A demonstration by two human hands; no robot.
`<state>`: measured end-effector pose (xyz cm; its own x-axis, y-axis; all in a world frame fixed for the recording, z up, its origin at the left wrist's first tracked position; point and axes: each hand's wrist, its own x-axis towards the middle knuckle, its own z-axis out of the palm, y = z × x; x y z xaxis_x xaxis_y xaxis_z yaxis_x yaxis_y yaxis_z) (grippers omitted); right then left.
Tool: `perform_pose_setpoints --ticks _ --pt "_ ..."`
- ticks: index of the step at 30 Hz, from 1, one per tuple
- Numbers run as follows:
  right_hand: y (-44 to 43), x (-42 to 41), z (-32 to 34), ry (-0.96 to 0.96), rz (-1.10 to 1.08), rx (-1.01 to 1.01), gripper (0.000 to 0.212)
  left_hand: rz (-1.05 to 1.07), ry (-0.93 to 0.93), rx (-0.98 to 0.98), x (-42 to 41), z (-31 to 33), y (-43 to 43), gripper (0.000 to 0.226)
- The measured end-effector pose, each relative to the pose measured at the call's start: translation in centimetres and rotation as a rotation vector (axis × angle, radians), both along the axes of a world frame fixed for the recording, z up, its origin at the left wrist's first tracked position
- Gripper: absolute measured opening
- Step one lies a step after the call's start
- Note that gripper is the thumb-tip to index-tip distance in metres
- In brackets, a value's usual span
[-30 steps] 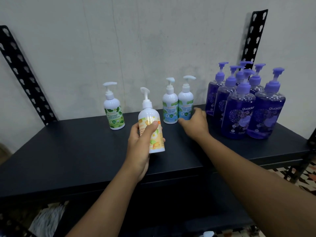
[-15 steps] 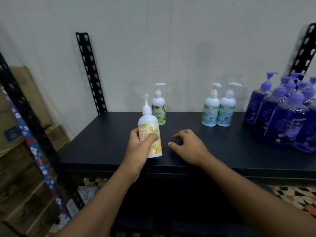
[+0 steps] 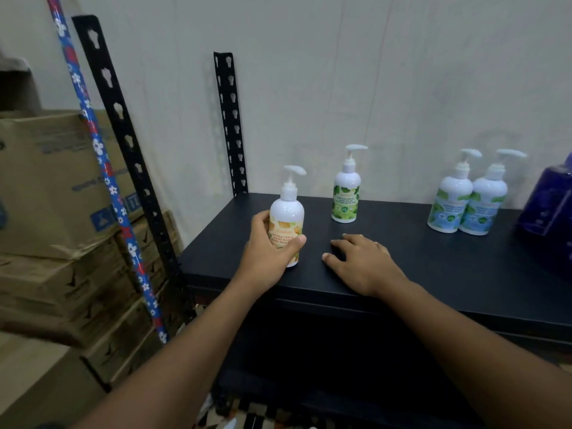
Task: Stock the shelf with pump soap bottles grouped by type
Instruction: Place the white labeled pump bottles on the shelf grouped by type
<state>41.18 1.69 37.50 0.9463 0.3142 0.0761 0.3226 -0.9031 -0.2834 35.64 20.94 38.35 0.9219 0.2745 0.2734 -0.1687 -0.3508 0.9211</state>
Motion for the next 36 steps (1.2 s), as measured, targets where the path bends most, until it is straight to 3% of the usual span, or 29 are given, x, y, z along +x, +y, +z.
perform_pose_setpoints --ticks 7,11,26,36 --pt "0.0 0.0 -0.2 0.006 -0.003 -0.028 0.062 0.051 0.119 0.214 0.0 -0.6 1.7 0.066" --pt "-0.1 -0.1 -0.2 0.015 -0.005 -0.036 0.062 0.118 0.139 0.186 1.8 -0.2 2.2 0.052" --pt "0.2 -0.1 -0.1 0.011 -0.010 -0.057 0.057 0.351 0.130 0.251 11.7 -0.9 5.5 0.043" --pt "0.2 0.1 -0.2 0.020 -0.006 -0.058 0.058 0.376 0.170 0.339 14.3 -1.0 6.6 0.044"
